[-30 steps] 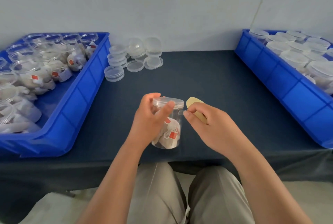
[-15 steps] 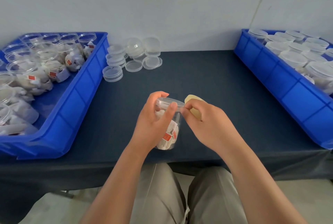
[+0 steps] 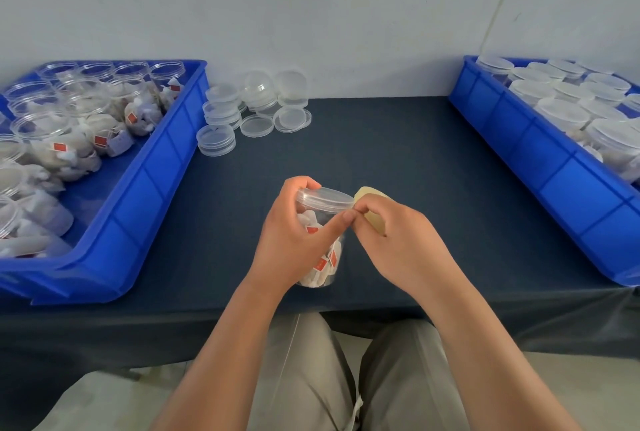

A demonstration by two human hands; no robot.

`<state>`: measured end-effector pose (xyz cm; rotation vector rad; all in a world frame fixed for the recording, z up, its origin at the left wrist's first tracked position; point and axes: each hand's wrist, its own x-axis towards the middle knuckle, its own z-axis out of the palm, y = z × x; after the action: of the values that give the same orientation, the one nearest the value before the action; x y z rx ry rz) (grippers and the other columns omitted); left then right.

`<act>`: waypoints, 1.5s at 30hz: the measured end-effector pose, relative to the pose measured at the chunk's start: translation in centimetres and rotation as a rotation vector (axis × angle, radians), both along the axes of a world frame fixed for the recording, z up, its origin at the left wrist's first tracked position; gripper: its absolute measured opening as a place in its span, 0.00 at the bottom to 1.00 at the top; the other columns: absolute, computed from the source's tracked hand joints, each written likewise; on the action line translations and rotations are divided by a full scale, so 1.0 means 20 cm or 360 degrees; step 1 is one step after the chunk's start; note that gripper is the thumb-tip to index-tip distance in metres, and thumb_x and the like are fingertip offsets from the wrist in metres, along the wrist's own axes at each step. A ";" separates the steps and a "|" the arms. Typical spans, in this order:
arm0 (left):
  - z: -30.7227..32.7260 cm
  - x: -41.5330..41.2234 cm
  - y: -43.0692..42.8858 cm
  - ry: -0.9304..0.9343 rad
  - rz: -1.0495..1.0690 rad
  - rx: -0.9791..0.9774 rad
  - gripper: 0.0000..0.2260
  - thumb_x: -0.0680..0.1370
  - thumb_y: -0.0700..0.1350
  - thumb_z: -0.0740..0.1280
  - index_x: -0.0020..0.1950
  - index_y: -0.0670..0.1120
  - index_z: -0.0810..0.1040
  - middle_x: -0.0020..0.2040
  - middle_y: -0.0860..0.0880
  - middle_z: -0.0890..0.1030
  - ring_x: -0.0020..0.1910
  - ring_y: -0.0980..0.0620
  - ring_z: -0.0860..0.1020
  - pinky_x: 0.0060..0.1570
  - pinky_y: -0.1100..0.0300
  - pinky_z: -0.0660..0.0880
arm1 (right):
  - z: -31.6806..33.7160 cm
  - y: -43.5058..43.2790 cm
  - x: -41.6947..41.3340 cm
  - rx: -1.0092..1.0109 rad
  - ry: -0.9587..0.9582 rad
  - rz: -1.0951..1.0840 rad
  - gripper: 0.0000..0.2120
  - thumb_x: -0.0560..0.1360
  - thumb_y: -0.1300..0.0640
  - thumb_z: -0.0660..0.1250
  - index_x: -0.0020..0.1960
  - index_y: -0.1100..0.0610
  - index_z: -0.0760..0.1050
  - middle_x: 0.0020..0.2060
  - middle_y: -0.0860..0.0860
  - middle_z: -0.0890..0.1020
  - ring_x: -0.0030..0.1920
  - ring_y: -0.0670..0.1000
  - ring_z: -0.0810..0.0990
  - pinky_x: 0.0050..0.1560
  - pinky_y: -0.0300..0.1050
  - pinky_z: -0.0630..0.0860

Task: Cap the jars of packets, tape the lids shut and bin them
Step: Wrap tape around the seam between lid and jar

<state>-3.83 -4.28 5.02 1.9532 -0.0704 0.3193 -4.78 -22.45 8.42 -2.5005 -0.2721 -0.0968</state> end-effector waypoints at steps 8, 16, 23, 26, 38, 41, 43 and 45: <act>-0.01 0.01 0.01 -0.0031 -0.0009 0.0027 0.30 0.63 0.81 0.71 0.59 0.74 0.65 0.57 0.71 0.75 0.59 0.69 0.77 0.44 0.78 0.74 | -0.02 -0.01 0.01 0.0115 0.0007 0.0021 0.07 0.86 0.48 0.62 0.49 0.43 0.75 0.36 0.40 0.77 0.44 0.33 0.77 0.41 0.25 0.71; -0.02 0.01 0.01 -0.0028 0.0028 0.0053 0.25 0.68 0.80 0.67 0.59 0.75 0.65 0.57 0.73 0.76 0.56 0.70 0.78 0.42 0.77 0.75 | -0.03 -0.01 0.02 0.0141 0.0005 0.0024 0.10 0.86 0.45 0.61 0.47 0.43 0.74 0.35 0.41 0.77 0.44 0.33 0.77 0.39 0.27 0.71; -0.01 0.01 0.03 0.0041 0.0024 0.0063 0.21 0.69 0.80 0.65 0.58 0.78 0.64 0.56 0.77 0.75 0.56 0.74 0.77 0.40 0.78 0.74 | -0.03 0.01 0.01 0.0052 0.0039 0.0024 0.11 0.86 0.38 0.59 0.50 0.41 0.74 0.39 0.40 0.79 0.38 0.41 0.79 0.32 0.31 0.67; -0.01 0.01 0.06 0.0139 -0.0039 -0.0093 0.17 0.72 0.72 0.68 0.57 0.74 0.69 0.55 0.70 0.79 0.52 0.66 0.82 0.41 0.69 0.79 | -0.02 0.00 0.01 0.0041 0.0082 0.0069 0.08 0.86 0.38 0.58 0.54 0.39 0.74 0.41 0.37 0.80 0.40 0.40 0.79 0.35 0.31 0.68; 0.06 -0.08 0.14 0.0552 -0.0406 -0.0811 0.24 0.74 0.66 0.73 0.65 0.55 0.79 0.61 0.42 0.83 0.58 0.37 0.84 0.56 0.38 0.83 | 0.15 -0.19 0.06 0.0014 0.0455 0.0391 0.21 0.76 0.21 0.53 0.59 0.29 0.75 0.43 0.38 0.82 0.41 0.39 0.80 0.44 0.41 0.76; 0.07 -0.10 0.12 0.0572 -0.0549 -0.1071 0.29 0.75 0.64 0.74 0.75 0.61 0.75 0.65 0.37 0.79 0.56 0.41 0.84 0.53 0.43 0.82 | 0.16 -0.18 0.06 0.0039 0.0511 0.0399 0.26 0.72 0.18 0.52 0.60 0.30 0.74 0.43 0.32 0.80 0.42 0.36 0.79 0.46 0.40 0.74; 0.07 -0.12 0.12 0.0592 -0.0588 -0.1202 0.33 0.73 0.66 0.77 0.77 0.66 0.72 0.67 0.40 0.80 0.56 0.45 0.85 0.53 0.49 0.82 | 0.16 -0.18 0.05 0.0049 0.0542 0.0410 0.28 0.69 0.17 0.51 0.59 0.29 0.73 0.42 0.30 0.79 0.44 0.35 0.79 0.46 0.40 0.73; 0.07 -0.13 0.12 0.0666 -0.0589 -0.1263 0.38 0.70 0.67 0.79 0.77 0.63 0.73 0.70 0.41 0.79 0.61 0.43 0.84 0.55 0.48 0.81 | 0.16 -0.18 0.05 0.0076 0.0544 0.0422 0.29 0.67 0.15 0.51 0.59 0.29 0.73 0.42 0.33 0.79 0.44 0.39 0.79 0.46 0.41 0.75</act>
<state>-6.50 -1.95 6.37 1.1505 -0.0239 -0.2820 -3.82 -26.03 11.64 -2.3591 -0.4463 0.4223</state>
